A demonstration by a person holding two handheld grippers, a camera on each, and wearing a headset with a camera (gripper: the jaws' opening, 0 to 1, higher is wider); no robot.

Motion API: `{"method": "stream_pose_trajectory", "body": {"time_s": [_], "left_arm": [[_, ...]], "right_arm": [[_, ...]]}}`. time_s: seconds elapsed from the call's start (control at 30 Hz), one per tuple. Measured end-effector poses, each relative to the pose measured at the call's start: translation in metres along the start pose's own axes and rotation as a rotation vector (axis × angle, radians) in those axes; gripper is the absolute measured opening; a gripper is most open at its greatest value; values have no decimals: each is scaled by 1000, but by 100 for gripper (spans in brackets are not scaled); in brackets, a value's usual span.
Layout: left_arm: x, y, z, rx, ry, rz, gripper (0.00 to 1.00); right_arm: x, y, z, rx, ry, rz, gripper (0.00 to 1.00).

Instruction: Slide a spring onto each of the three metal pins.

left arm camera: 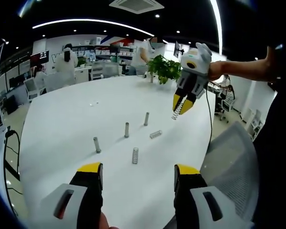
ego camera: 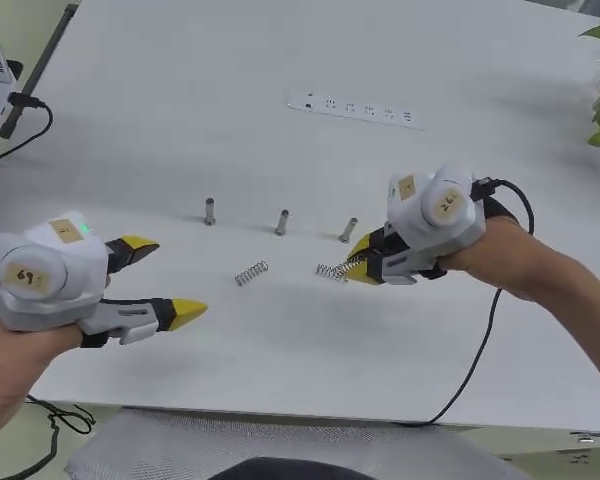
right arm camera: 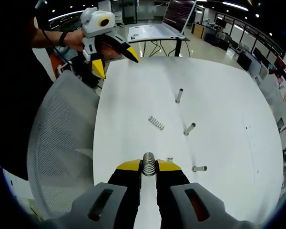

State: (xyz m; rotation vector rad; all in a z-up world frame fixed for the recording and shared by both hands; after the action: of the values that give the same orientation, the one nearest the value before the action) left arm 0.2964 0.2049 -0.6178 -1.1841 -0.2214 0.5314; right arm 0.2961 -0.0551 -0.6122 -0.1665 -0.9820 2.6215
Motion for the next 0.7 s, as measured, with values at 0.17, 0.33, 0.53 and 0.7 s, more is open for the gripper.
{"method": "stream_pose_trajectory", "body": {"time_s": [0.17, 0.33, 0.53, 0.7], "left_arm": [[2, 0, 2, -3, -10, 2, 57], [2, -1, 3, -5, -13, 5, 58], [3, -2, 4, -5, -18, 4, 60], [4, -2, 5, -11, -24, 10, 62]], "right_arm": [[-5, -7, -1, 5, -1, 7, 9], [-13, -13, -3, 8, -1, 15, 9], [-19, -20, -6, 11, -5, 22, 9], [-26, -26, -14, 23, -17, 39, 9]]}}
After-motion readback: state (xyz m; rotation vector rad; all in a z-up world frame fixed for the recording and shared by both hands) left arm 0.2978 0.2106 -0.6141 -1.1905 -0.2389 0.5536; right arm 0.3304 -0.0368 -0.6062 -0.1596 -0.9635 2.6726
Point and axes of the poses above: the centre of the closed fingertips' face, and the gripper's own axes: z roughly backward along the fingers, x roughly to its left, y roughly out of its underside, the point moved 6 cm from there along z, roughly backward along the fingers, and after that the axes turned 10 degrees about -x, right-handed, at the moved point
